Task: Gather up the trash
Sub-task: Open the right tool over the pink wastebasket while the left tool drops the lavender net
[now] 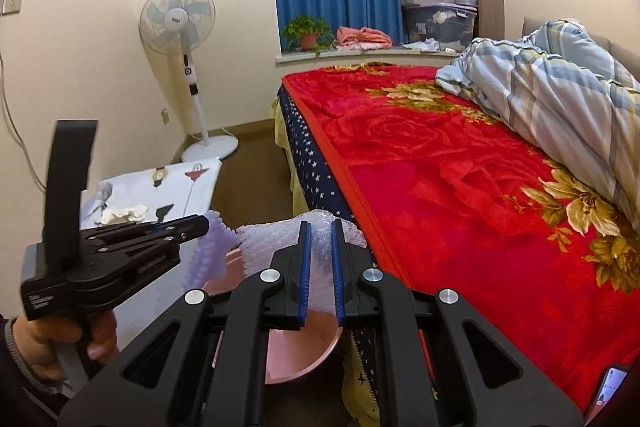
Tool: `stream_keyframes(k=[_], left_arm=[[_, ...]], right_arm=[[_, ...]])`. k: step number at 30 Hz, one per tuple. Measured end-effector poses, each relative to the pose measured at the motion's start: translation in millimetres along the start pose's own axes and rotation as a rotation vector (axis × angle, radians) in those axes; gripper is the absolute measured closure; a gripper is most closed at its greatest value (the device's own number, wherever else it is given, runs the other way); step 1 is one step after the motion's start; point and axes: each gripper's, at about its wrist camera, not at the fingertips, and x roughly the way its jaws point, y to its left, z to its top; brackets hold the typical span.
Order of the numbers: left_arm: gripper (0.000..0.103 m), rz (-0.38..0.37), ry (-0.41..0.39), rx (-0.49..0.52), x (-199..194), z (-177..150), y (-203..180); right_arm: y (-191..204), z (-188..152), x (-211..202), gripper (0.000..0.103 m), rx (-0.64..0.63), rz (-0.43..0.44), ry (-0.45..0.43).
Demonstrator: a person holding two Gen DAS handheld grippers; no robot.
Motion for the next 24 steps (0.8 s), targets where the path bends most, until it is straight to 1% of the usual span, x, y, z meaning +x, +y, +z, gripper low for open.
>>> stream_keyframes(k=[1, 2, 3, 4, 5, 8, 10, 15, 16, 20, 22, 24], left_arm=[[0.073, 0.016, 0.017, -0.006, 5, 1, 2], [0.037, 0.045, 0.042, -0.019, 9, 1, 6], [0.018, 0.085, 0.036, -0.037, 8, 1, 11], [0.015, 0.128, 0.01, -0.057, 4, 0, 16], [0.015, 0.144, 0.0, -0.07, 1, -1, 19], [0.014, 0.155, 0.031, -0.111, -7, -2, 30], [0.014, 0.166, 0.021, -0.119, -19, -2, 34], [0.014, 0.21, -0.032, -0.085, -71, -12, 48], [0.014, 0.233, -0.043, -0.079, -86, -18, 54], [0.014, 0.278, -0.067, -0.083, -130, -35, 80], [0.011, 0.309, -0.087, -0.092, -150, -46, 96], [0.009, 0.349, -0.106, -0.106, -163, -55, 113]], right_arm=[[0, 0, 2, 0.093, -0.003, -0.005, 0.005], [-1, 0, 4, 0.093, -0.002, -0.007, 0.01], [0, 0, 5, 0.093, -0.001, -0.007, 0.013], [-1, -1, 7, 0.092, -0.001, -0.007, 0.017], [-1, -1, 8, 0.092, 0.0, -0.006, 0.022], [2, -1, 11, 0.092, -0.004, -0.012, 0.032], [4, -2, 15, 0.091, -0.008, -0.018, 0.041], [17, -3, 31, 0.09, -0.017, -0.029, 0.061], [23, -3, 37, 0.09, -0.024, -0.028, 0.068], [51, -4, 62, 0.09, -0.06, -0.017, 0.097], [63, -5, 77, 0.09, -0.06, 0.008, 0.126], [76, -7, 93, 0.09, -0.07, 0.014, 0.158]])
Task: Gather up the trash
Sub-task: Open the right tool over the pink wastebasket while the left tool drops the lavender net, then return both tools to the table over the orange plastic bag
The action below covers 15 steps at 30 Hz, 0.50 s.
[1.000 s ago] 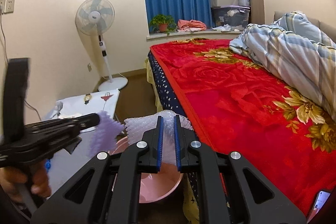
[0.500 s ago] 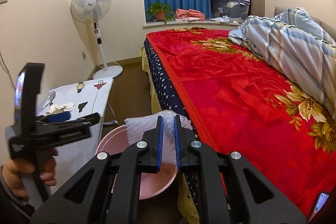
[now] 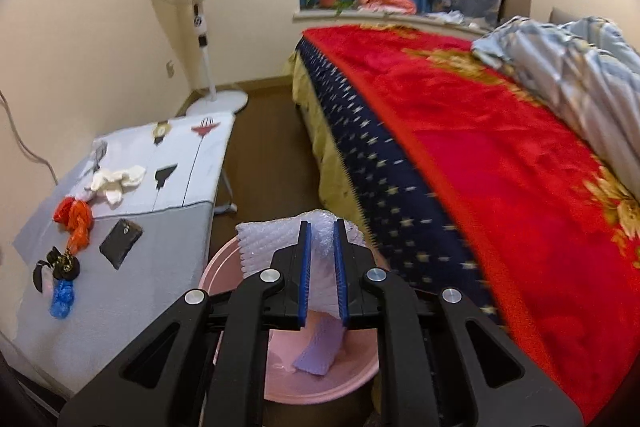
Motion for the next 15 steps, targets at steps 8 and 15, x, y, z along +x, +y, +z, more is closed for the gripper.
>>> stream_keyframes(k=[8, 15], left_arm=[[0.009, 0.116, 0.014, -0.096, 27, -16, 69], [0.009, 0.146, 0.044, -0.181, 39, -18, 108]], right_arm=[[27, -1, 57, 0.081, -0.047, -0.027, 0.09], [29, -1, 65, 0.037, -0.041, -0.106, 0.104]])
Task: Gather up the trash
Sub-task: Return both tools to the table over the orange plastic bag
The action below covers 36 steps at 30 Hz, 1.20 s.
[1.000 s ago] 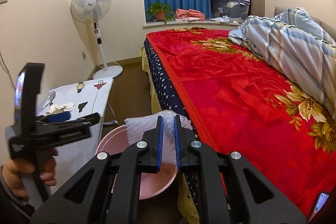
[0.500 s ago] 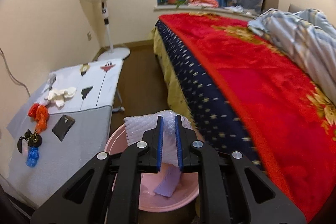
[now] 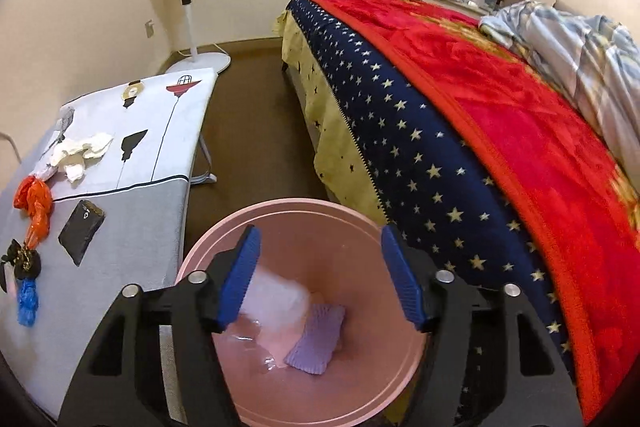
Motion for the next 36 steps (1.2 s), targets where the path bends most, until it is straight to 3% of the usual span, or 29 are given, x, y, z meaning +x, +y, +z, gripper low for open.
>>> stream_keyframes(k=[3, 8, 10, 14, 17, 21, 25, 30, 36], left_arm=[[0.009, -0.003, 0.006, -0.03, 0, 0, 7], [0.009, 0.003, -0.005, -0.022, -3, -2, 6], [0.009, 0.011, -0.026, -0.012, -10, -2, 3], [0.009, 0.01, -0.053, -0.014, -28, -3, 2], [0.009, 0.008, -0.068, -0.028, -49, -3, 5], [0.009, 0.013, -0.111, -0.022, -77, -7, 14], [0.008, 0.07, -0.135, 0.035, -88, -22, 27], [0.008, 0.103, -0.12, -0.027, -76, -22, 51], [0.008, 0.154, -0.137, -0.042, -55, -18, 64]], right_arm=[[-3, 3, -17, 0.029, -0.006, -0.011, -0.051], [-7, 4, -43, 0.027, -0.01, -0.012, -0.129], [-7, 5, -68, 0.027, 0.007, 0.025, -0.197], [-1, 2, -126, 0.017, 0.062, 0.117, -0.335], [10, -9, -164, 0.012, 0.098, 0.22, -0.384], [35, -33, -191, 0.01, 0.094, 0.32, -0.392], [59, -49, -200, 0.005, 0.074, 0.372, -0.392], [90, -60, -196, 0.005, 0.038, 0.411, -0.374], [116, -64, -181, 0.005, -0.037, 0.393, -0.364]])
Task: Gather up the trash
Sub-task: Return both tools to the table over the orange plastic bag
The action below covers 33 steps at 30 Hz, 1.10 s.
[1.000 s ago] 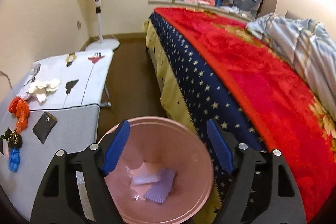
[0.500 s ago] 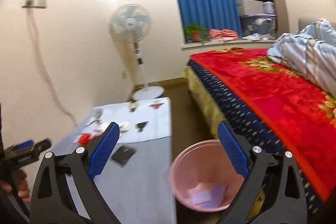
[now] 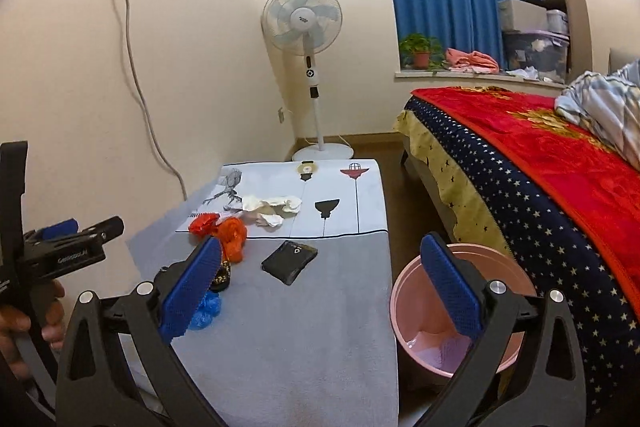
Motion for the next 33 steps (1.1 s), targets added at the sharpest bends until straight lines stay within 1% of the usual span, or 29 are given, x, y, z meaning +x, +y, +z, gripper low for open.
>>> stream_keyframes(k=[4, 8, 9, 11, 13, 15, 19, 20, 23, 25, 27, 29, 30, 33], left_arm=[[0.008, 0.023, 0.016, -0.02, 16, 2, 8], [0.008, 0.051, 0.054, -0.073, 25, 15, 22], [0.008, 0.063, 0.053, -0.079, 25, 20, 25], [0.008, 0.088, 0.025, -0.09, 22, 36, 30], [0.008, 0.121, -0.01, -0.095, 22, 49, 33], [0.008, 0.137, -0.023, -0.109, 27, 56, 37], [0.008, 0.14, 0.003, -0.15, 47, 50, 44], [0.008, 0.155, 0.023, -0.148, 55, 47, 45], [0.008, 0.178, 0.04, -0.144, 68, 47, 48], [0.008, 0.187, 0.047, -0.145, 74, 48, 50], [0.008, 0.182, 0.062, -0.15, 77, 47, 53], [0.008, 0.178, 0.071, -0.152, 80, 47, 54], [0.008, 0.182, 0.071, -0.149, 81, 46, 54], [0.008, 0.19, 0.076, -0.133, 82, 46, 52]], right_arm=[[1, -3, 8, 0.005, -0.006, 0.001, -0.005], [2, -3, 26, 0.005, -0.015, -0.007, 0.026], [3, -2, 34, 0.005, -0.022, -0.011, 0.035], [7, -1, 49, 0.005, -0.029, -0.015, 0.05], [12, -2, 63, 0.005, -0.027, -0.003, 0.063], [21, -3, 82, 0.005, -0.027, 0.02, 0.085], [45, -14, 116, 0.005, -0.06, 0.074, 0.103], [53, -19, 125, 0.005, -0.076, 0.088, 0.106], [75, -32, 150, 0.008, -0.144, 0.13, 0.106], [90, -42, 171, 0.012, -0.188, 0.155, 0.122], [100, -49, 185, 0.017, -0.197, 0.177, 0.14], [105, -55, 200, 0.018, -0.188, 0.189, 0.16], [108, -58, 208, 0.023, -0.18, 0.2, 0.171], [114, -63, 224, 0.029, -0.169, 0.228, 0.198]])
